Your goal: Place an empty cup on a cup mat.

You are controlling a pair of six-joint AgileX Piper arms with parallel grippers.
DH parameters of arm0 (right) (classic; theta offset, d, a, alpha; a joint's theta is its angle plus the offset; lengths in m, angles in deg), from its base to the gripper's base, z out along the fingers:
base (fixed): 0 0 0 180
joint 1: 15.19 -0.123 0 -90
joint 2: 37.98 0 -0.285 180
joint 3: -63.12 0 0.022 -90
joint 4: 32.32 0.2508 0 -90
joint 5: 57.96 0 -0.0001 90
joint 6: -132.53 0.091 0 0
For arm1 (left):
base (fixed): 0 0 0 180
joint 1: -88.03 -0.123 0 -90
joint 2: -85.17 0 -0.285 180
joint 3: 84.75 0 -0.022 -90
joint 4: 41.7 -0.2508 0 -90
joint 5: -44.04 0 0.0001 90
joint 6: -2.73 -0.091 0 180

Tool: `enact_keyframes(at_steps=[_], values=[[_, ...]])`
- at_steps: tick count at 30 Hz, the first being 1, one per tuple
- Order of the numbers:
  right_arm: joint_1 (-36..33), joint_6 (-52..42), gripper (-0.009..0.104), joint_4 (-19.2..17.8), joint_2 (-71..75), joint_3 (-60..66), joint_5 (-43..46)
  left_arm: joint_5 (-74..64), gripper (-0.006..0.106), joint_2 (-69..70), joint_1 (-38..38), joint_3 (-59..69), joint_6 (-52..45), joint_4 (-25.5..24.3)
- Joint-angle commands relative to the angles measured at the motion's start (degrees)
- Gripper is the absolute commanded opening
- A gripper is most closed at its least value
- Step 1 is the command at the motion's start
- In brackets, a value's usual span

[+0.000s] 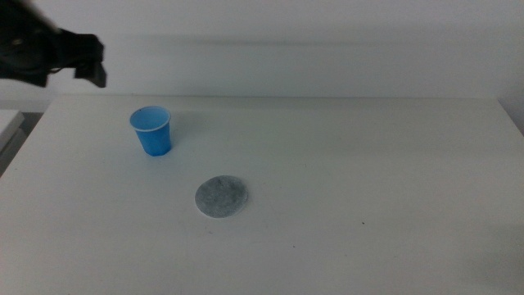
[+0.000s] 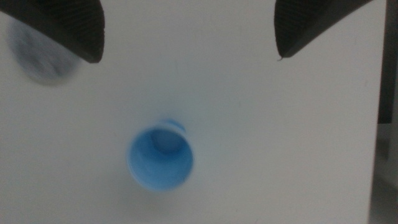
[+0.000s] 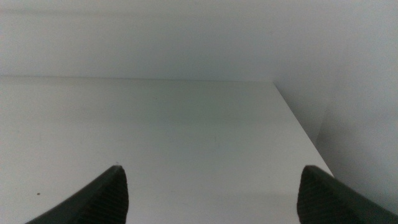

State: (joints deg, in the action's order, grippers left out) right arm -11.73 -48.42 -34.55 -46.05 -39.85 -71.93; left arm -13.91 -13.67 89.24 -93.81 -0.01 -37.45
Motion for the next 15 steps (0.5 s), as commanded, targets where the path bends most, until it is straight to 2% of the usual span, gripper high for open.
enact_keyframes(at_steps=[1,8,15], values=[[-0.2,-0.2,0.093,-0.4,0.3,0.2,0.5,-1.4,0.094,-6.8,0.0,-5.3,-1.4,0.3],[-0.2,-0.2,0.093,-0.4,0.3,0.2,0.5,-2.7,0.094,-24.0,0.0,-19.0,-1.5,2.8],[-0.2,-0.2,0.093,-0.4,0.3,0.2,0.5,-3.0,0.094,-34.6,0.0,-25.0,-1.8,3.1]])
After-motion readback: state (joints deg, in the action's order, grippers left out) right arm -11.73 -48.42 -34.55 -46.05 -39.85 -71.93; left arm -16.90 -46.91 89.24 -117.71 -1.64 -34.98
